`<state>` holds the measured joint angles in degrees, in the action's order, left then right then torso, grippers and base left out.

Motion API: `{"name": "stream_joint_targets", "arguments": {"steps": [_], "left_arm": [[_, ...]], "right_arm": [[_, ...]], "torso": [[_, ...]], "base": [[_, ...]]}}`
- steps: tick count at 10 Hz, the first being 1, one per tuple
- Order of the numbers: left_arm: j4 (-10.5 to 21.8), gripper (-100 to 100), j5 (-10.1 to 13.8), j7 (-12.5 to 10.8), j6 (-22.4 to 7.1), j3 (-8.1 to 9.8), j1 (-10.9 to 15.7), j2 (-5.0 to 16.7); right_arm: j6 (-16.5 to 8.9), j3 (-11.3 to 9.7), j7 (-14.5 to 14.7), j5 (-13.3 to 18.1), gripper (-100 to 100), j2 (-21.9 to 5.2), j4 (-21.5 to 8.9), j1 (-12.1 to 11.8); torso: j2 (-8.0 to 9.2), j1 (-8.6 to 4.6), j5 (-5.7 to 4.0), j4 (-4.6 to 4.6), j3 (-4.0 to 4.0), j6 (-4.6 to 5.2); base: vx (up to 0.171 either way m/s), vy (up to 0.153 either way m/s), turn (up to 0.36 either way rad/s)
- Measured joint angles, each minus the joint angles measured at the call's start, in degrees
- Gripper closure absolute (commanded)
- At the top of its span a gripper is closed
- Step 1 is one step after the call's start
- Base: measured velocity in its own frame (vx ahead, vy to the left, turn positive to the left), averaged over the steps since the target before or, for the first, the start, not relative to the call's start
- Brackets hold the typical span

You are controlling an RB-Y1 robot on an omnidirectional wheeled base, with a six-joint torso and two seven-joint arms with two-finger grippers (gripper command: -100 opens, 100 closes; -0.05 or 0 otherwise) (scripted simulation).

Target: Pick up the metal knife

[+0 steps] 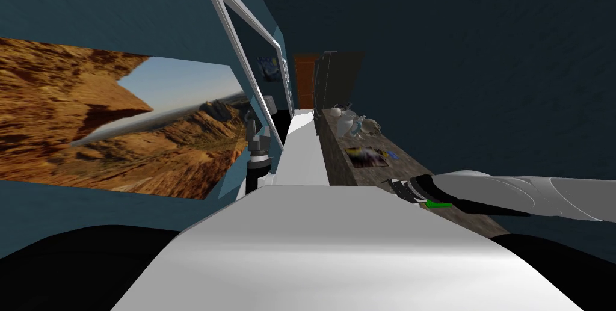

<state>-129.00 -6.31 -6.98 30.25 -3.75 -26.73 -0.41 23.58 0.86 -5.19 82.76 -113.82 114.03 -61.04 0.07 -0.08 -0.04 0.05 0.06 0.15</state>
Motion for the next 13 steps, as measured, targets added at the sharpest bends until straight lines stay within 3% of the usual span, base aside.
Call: {"name": "stream_joint_targets", "arguments": {"steps": [1,2,3,4,5,6,8,9,10,11,12,13], "left_arm": [[0.0,0,0.0,0.0,0.0,0.0,0.0,0.0],[0.0,0,0.0,0.0,0.0,0.0,0.0,0.0],[0.0,0,0.0,0.0,0.0,0.0,0.0,0.0],[0.0,0,0.0,0.0,0.0,0.0,0.0,0.0],[0.0,0,0.0,0.0,0.0,-0.01,0.0,0.0],[0.0,0,0.0,0.0,0.0,0.0,0.0,0.0],[0.0,0,0.0,0.0,0.0,0.0,0.0,0.0],[0.0,0,0.0,0.0,0.0,0.0,0.0,0.0],[0.0,0,0.0,0.0,0.0,0.0,0.0,0.0],[0.0,0,0.0,0.0,0.0,0.0,0.0,0.0],[0.0,0,0.0,0.0,0.0,0.0,0.0,0.0],[0.0,0,0.0,0.0,0.0,0.0,0.0,0.0]], "right_arm": [[1.5,-2.7,-0.6,2.1,-100,0.0,-0.1,2.9],[1.2,0.2,-0.8,2.4,-100,-1.0,-0.5,-0.3],[1.0,0.7,-0.8,2.4,0,-1.2,-0.5,-0.7],[1.0,0.6,-0.8,2.4,-100,-1.1,-0.5,-0.6],[0.3,0.4,0.5,2.2,-100,0.2,-1.4,-1.9],[-0.1,-2.7,0.2,4.6,-100,2.3,-1.2,0.1],[-2.0,-3.1,0.3,4.3,-100,2.0,-1.6,-1.7],[-3.6,-5.4,0.8,3.7,-100,1.5,-1.8,-1.0],[-2.6,-2.8,1.1,4.7,-100,3.4,-2.2,-2.9],[-9.9,-8.5,2.5,-1.7,-100,-4.3,-2.4,-4.3],[-11.2,-8.0,2.8,-1.1,-100,-3.8,-2.7,-4.5],[-9.5,-6.3,2.3,0.9,-100,-2.1,-2.8,-4.8]], "torso": [[0.04,-0.01,0.0,0.0,0.02,-0.02],[-0.01,0.01,0.0,0.0,0.0,-0.01],[-0.06,0.05,0.01,-0.01,-0.03,0.0],[-0.1,0.08,0.01,-0.02,-0.06,-0.01],[-0.19,0.13,0.02,-0.05,-0.11,-0.03],[-0.27,0.18,0.03,-0.06,-0.15,-0.01],[-0.24,0.16,0.04,-0.06,-0.14,-0.02],[-0.22,0.15,0.04,-0.06,-0.13,-0.02],[-0.17,0.12,0.02,-0.04,-0.1,0.0],[-0.29,0.18,0.06,-0.09,-0.18,-0.07],[-0.28,0.17,0.03,-0.07,-0.17,-0.02],[-0.21,0.13,0.03,-0.05,-0.13,0.0]], "base": [[-0.032,-0.021,0.027],[-0.01,-0.008,0.003],[0.0,0.0,0.0],[0.028,0.018,0.177],[0.052,0.029,0.144],[0.039,0.021,0.013],[0.021,0.015,0.051],[0.012,0.006,0.023],[0.03,0.016,0.098],[0.033,0.016,0.098],[0.018,0.009,0.001],[0.003,0.003,-0.015]]}}
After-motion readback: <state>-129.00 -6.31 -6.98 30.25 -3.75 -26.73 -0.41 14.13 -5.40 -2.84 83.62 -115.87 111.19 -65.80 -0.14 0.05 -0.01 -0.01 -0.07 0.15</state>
